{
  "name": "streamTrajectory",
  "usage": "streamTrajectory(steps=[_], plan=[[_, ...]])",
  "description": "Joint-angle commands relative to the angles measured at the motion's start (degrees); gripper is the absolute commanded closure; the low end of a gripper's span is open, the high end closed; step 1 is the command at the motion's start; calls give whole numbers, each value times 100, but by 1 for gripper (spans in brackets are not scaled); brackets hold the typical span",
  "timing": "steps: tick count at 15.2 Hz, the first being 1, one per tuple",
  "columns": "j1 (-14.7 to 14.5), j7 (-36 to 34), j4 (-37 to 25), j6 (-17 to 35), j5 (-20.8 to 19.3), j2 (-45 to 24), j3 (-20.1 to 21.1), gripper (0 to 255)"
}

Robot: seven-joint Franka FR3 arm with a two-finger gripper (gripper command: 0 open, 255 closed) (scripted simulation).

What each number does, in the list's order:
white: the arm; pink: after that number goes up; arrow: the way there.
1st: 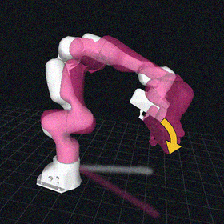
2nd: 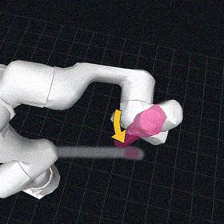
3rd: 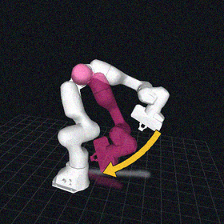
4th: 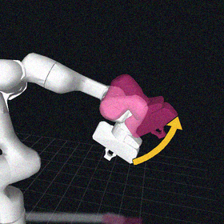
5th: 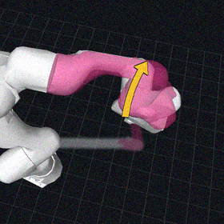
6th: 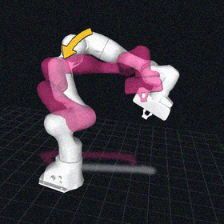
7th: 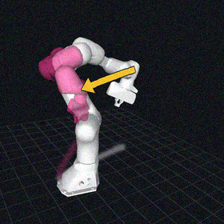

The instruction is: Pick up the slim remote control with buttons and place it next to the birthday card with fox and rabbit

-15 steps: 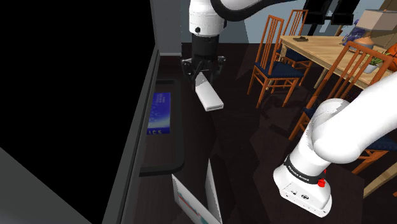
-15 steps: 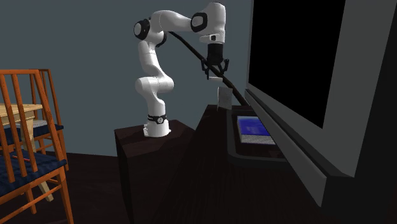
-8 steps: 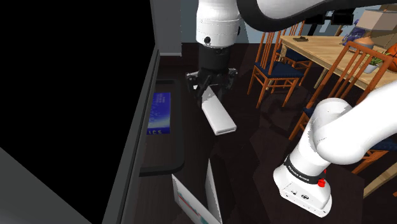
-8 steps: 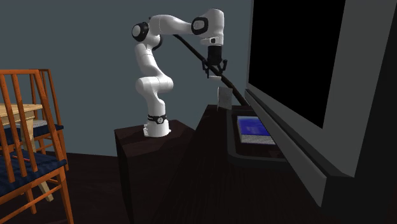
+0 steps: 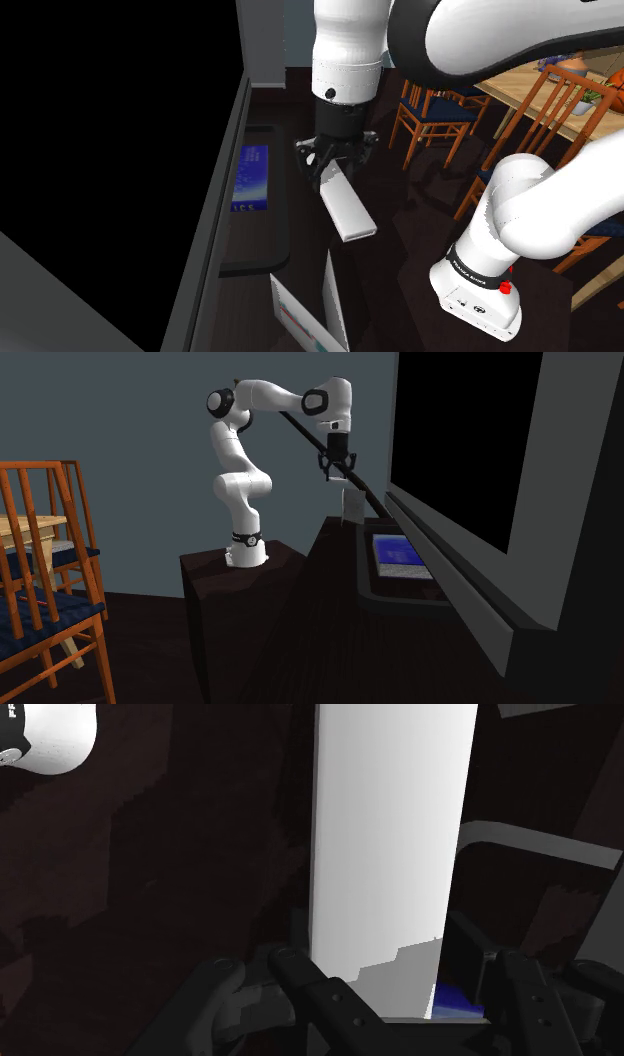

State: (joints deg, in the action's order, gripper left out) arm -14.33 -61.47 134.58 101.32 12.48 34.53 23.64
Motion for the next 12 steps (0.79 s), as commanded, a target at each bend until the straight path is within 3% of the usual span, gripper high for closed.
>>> streamTrajectory(steps=[1, 12], plan=[[-10, 11, 164, 159, 22, 8, 21, 255], [-48, 16, 902, 1041, 137, -134, 204, 255]])
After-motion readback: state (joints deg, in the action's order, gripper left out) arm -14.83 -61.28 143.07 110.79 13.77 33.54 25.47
